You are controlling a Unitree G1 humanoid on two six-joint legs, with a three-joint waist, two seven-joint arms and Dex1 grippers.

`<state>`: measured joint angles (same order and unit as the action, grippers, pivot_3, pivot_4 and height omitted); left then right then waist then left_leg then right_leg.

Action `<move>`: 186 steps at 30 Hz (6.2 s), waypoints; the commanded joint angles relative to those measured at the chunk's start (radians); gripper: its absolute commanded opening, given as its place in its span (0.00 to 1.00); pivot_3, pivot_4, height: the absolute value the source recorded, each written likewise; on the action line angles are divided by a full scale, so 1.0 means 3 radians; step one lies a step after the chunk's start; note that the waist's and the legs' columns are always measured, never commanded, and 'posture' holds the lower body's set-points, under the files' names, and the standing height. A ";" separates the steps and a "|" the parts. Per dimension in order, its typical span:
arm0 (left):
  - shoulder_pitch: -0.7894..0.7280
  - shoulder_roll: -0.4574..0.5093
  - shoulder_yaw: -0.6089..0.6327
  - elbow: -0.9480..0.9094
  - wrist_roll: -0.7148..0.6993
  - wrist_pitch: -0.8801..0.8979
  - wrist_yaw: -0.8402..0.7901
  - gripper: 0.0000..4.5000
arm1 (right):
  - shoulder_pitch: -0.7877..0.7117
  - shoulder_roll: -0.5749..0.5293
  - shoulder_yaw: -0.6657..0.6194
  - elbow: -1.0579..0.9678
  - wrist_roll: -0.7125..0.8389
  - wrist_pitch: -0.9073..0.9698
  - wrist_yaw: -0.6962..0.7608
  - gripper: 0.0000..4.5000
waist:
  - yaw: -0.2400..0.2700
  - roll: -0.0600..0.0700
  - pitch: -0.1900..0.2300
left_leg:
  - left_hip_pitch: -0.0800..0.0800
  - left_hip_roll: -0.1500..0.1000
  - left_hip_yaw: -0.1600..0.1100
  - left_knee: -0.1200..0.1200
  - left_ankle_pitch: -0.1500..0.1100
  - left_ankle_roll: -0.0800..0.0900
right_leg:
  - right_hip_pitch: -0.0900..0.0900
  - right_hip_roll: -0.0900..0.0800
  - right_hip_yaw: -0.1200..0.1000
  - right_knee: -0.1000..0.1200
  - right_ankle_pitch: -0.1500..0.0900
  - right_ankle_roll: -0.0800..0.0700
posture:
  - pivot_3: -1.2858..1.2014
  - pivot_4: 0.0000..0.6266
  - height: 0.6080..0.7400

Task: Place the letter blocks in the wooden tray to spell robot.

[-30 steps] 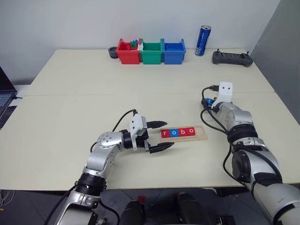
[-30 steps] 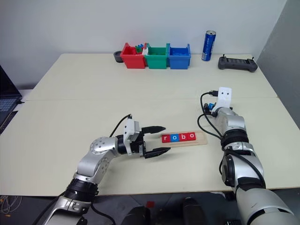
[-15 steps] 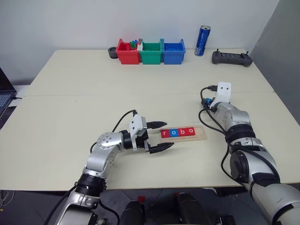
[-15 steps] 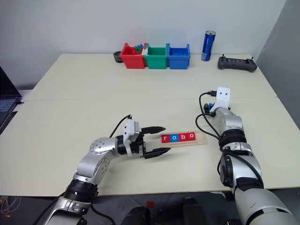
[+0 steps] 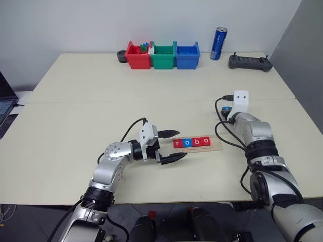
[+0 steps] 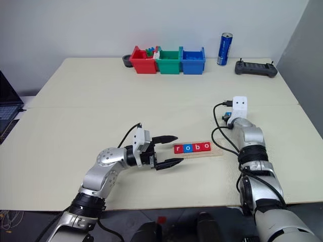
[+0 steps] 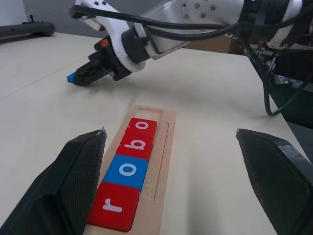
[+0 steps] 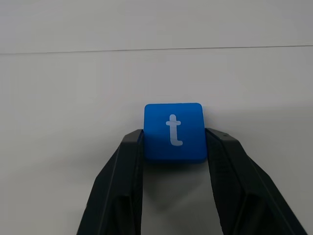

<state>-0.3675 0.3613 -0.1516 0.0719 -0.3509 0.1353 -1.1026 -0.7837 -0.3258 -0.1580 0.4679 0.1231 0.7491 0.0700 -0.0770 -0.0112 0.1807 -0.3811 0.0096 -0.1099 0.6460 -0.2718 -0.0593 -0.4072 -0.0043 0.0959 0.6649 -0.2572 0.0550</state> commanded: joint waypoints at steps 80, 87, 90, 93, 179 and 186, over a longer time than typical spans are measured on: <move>-0.0083 -0.0039 -0.0037 -0.0055 -0.0038 -0.0028 -0.0127 1.00 | 0.1146 -0.1972 0.0696 -0.0524 0.0132 -0.2608 0.4261 0.33 | 0.0067 -0.0009 0.0006 | 0.0009 0.0001 0.0008 0.0003 0.0000 0.0000 | 0.0007 0.0001 0.0005 -0.0004 -0.0001 0.0002 | 0.52 0.24 1.00; -0.0088 -0.0038 -0.0035 -0.0041 -0.0038 -0.0036 -0.0131 1.00 | 0.0785 -0.1722 0.0818 -0.0655 0.0127 -0.2399 0.4208 0.33 | 0.0067 -0.0009 0.0006 | 0.0009 0.0001 0.0006 0.0004 0.0000 0.0000 | 0.0007 0.0001 0.0004 -0.0004 -0.0001 0.0001 | 0.52 0.24 1.00; -0.0094 -0.0043 -0.0036 -0.0034 -0.0035 -0.0037 -0.0126 1.00 | 0.0677 -0.1605 0.0909 -0.0598 0.0059 -0.2421 0.4204 0.33 | 0.0071 -0.0009 0.0006 | 0.0009 0.0001 0.0005 0.0004 0.0000 -0.0001 | 0.0007 0.0000 0.0003 -0.0004 -0.0001 0.0001 | 0.52 0.24 1.00; -0.0098 -0.0045 -0.0031 -0.0039 -0.0033 -0.0036 -0.0113 1.00 | 0.0607 -0.1532 0.0993 -0.0492 -0.0009 -0.2491 0.4226 0.33 | 0.0072 -0.0009 0.0006 | 0.0008 0.0001 0.0005 0.0004 0.0000 0.0000 | 0.0007 -0.0001 0.0003 -0.0004 -0.0001 0.0001 | 0.52 0.24 1.00; -0.0092 -0.0005 -0.0024 -0.0082 -0.0034 -0.0022 -0.0062 1.00 | 0.0624 -0.1426 0.1049 -0.0098 -0.0287 -0.2802 0.3942 0.01 | 0.0065 -0.0008 0.0005 | 0.0010 0.0000 0.0006 0.0005 0.0000 0.0000 | 0.0007 -0.0001 0.0003 0.0000 0.0000 0.0000 | 0.52 0.24 1.00; -0.0080 0.0010 -0.0023 -0.0104 -0.0037 0.0010 -0.0052 1.00 | 0.0606 -0.1395 0.1031 -0.0110 -0.0280 -0.2775 0.3942 0.01 | 0.0063 -0.0008 0.0005 | 0.0010 0.0000 0.0006 0.0005 0.0000 0.0000 | 0.0007 -0.0001 0.0003 0.0000 0.0000 0.0000 | 0.52 0.24 1.00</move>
<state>-0.3938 0.3581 -0.1679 0.0803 -0.3517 0.1421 -1.1218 -0.5796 -0.7430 0.1625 0.4556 0.0302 -0.0790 1.2533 -0.0580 -0.0135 0.1823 -0.3782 0.0097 -0.1081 0.6474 -0.2718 -0.0594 -0.4052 -0.0047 0.0968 0.6649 -0.2572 0.0551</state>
